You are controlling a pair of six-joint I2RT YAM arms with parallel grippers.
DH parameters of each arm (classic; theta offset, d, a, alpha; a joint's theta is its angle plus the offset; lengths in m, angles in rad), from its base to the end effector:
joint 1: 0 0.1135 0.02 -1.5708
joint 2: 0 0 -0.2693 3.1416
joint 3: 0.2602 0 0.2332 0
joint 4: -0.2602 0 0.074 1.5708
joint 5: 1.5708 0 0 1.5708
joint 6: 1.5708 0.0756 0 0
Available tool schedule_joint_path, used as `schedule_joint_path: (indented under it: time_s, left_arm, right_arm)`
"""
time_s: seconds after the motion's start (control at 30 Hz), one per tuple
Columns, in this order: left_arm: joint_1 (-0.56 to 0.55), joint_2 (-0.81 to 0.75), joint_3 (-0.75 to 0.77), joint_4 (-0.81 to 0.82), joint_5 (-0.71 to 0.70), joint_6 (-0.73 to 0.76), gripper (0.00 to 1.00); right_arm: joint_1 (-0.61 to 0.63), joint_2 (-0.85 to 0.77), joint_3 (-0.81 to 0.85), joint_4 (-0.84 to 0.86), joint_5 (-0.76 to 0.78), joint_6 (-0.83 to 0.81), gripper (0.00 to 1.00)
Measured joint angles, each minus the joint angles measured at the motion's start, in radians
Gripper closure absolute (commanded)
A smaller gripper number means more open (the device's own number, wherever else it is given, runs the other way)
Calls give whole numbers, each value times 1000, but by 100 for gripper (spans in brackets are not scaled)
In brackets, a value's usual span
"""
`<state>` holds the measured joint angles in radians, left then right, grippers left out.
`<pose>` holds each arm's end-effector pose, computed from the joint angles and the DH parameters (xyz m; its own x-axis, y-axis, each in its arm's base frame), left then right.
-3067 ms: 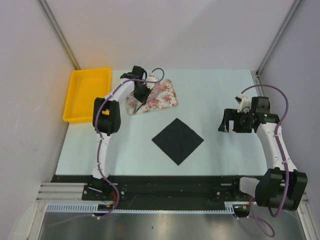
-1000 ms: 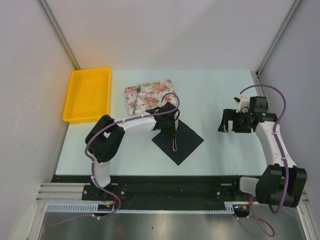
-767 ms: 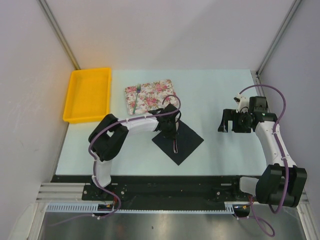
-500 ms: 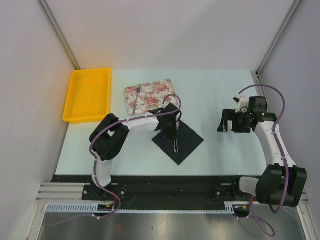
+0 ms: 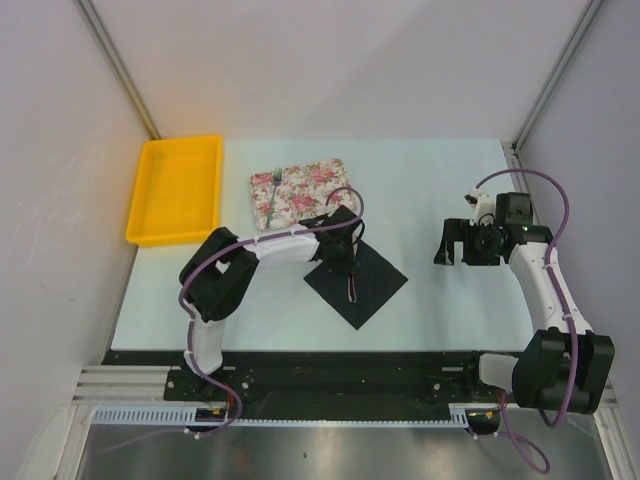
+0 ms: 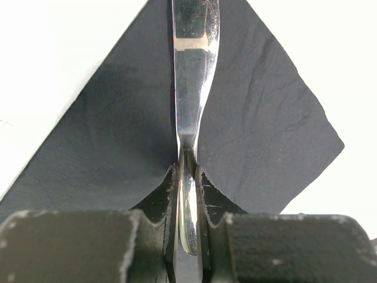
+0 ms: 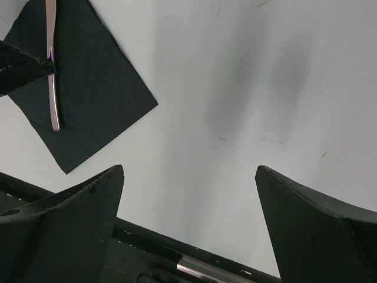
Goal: Place the utensils on the paper napkin and roll it up
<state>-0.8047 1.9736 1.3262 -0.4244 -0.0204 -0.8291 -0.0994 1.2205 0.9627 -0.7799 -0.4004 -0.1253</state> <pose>0.2875 -0.2966 0.1418 -0.9375 -0.0888 -0.3365 0.0333 0.9396 -0.3407 0.2355 0.0061 0.2433 -0.8371 -0.0322 -0.5462 -0.2120 0.9394 0.2696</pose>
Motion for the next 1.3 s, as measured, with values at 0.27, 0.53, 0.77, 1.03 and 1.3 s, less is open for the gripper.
schedule_joint_path:
  time_s: [0.27,0.53,0.77,1.03,1.3]
  left_arm:
    - [0,0,6,2,-16,1,100]
    - [0,6,12,1,-27,10,86]
    - [3,23,26,0,-22,23,58]
    - [3,22,52,-21,-25,45,45]
    - [24,-171,77,-43,-31,194,22]
  right_arm:
    - [5,0,0,0,0,0,0]
    - [6,0,0,0,0,0,0]
    - [6,0,0,0,0,0,0]
    - [6,0,0,0,0,0,0]
    - [6,0,0,1,0,0,0]
